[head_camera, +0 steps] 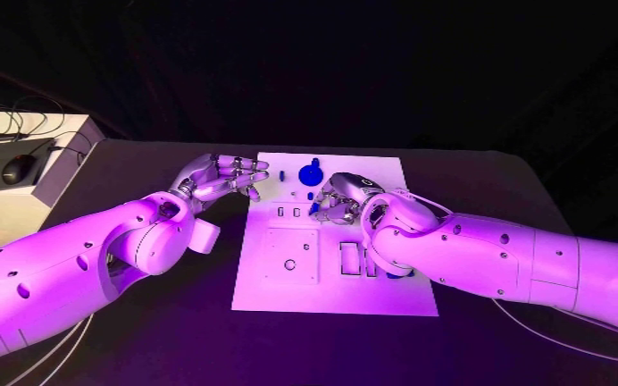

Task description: Assemble the parts on the task board

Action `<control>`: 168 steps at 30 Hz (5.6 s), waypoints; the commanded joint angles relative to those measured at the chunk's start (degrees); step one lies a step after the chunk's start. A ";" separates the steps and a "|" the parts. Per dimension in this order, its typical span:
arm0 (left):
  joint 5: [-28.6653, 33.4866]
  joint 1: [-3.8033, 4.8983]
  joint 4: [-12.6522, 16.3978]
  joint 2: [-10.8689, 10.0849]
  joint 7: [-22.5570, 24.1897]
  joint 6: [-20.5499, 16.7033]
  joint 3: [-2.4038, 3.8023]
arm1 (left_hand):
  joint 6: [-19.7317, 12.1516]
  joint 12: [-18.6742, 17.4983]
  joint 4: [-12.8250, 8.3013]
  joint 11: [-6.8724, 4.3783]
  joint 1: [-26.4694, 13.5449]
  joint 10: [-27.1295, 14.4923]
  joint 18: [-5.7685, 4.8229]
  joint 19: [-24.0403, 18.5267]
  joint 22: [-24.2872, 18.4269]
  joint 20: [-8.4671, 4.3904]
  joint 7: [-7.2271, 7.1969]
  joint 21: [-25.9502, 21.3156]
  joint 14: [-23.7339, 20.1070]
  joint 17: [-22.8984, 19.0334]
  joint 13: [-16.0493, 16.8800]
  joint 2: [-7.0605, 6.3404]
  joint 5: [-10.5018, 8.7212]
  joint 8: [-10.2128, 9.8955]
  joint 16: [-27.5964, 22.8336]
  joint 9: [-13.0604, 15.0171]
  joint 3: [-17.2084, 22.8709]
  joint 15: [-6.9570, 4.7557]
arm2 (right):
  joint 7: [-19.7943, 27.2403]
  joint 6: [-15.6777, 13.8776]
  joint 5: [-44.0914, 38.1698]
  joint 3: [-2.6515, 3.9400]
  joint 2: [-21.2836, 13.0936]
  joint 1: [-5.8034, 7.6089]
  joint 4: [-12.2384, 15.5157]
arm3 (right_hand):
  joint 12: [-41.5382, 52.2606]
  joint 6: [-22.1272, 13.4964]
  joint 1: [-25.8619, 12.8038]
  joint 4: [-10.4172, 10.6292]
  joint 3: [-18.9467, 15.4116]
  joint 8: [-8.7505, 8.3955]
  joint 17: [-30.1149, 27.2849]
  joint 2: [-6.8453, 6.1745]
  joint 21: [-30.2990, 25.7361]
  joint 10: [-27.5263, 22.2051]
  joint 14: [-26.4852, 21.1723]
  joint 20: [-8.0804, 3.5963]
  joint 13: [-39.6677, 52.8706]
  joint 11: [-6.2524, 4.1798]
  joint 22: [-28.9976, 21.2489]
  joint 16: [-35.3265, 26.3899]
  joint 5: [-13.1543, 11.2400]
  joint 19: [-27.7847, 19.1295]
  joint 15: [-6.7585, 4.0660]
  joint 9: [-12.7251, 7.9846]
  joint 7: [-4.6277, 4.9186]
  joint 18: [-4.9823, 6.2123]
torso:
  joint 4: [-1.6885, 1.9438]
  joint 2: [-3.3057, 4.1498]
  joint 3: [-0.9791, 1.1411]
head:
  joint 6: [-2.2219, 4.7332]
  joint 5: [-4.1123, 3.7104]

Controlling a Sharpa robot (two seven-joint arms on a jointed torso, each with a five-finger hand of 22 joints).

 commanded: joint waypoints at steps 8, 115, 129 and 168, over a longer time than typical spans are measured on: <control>-0.14 0.02 0.07 0.09 0.10 0.99 0.04 | -0.03 -0.32 0.07 -0.05 0.39 -0.17 0.37 -0.18 -0.05 -0.10 0.21 0.31 -0.38 -0.05 -0.04 0.01 -0.15 -0.18 -0.21 0.07 -0.28 0.16 | 0.20 -0.07 -0.74 -0.06 -0.01 -0.14 0.09 | -0.29 -0.05 0.12 0.31 -0.46 -0.18 -0.01 -1.04 -0.01 -0.33 -0.28 0.15 -0.16 0.03 9.78 -0.13 -0.33 5.20 0.10 -0.07 0.60 -0.84 | -0.04 -0.04 0.02 | 0.02 0.08; -0.66 0.02 -0.58 0.14 -0.80 1.85 0.03 | -0.10 -0.32 0.03 -0.07 0.60 -0.20 0.34 -0.21 -0.46 -0.12 0.13 0.40 -0.40 -0.15 -0.04 0.00 -0.14 -0.18 -0.34 0.07 -0.40 0.15 | -12.54 20.70 -20.79 -0.84 4.68 5.08 1.24 | -0.85 0.38 -0.94 0.53 -0.02 -0.17 0.16 -1.74 -0.40 -0.44 -0.27 0.05 -0.82 -0.09 9.69 -1.06 0.59 5.17 0.01 -0.09 0.37 -1.04 | 0.01 -0.01 0.00 | -0.48 0.56; -0.77 0.02 -0.64 0.17 -0.97 1.97 0.03 | -0.10 -0.32 0.03 -0.07 0.60 -0.20 0.34 -0.21 -0.46 -0.12 0.13 0.40 -0.40 -0.15 -0.04 0.00 -0.14 -0.18 -0.34 0.07 -0.40 0.15 | -10.78 17.40 -20.23 -0.86 4.50 4.63 1.80 | -0.76 0.54 -1.02 0.76 0.08 -0.06 0.21 -1.73 -0.43 -0.25 -0.22 0.04 -0.81 -0.13 9.68 -1.17 0.57 5.18 -0.01 -0.04 0.30 -1.03 | 0.03 0.01 0.04 | -0.47 0.60; -0.78 0.02 -0.81 0.26 -1.06 2.00 0.02 | -0.10 -0.32 0.03 -0.07 0.60 -0.20 0.34 -0.21 -0.46 -0.12 0.13 0.40 -0.40 -0.15 -0.04 0.00 -0.14 -0.18 -0.34 0.07 -0.40 0.15 | -10.81 18.06 -20.09 -0.95 4.45 4.22 0.85 | -1.60 -0.91 -1.21 2.13 -0.25 -0.33 0.79 -3.37 -0.53 -0.99 -0.20 0.28 -1.68 0.28 9.77 -1.62 -0.75 5.17 0.28 -0.09 0.91 -0.93 | 0.03 0.02 0.00 | -0.46 0.44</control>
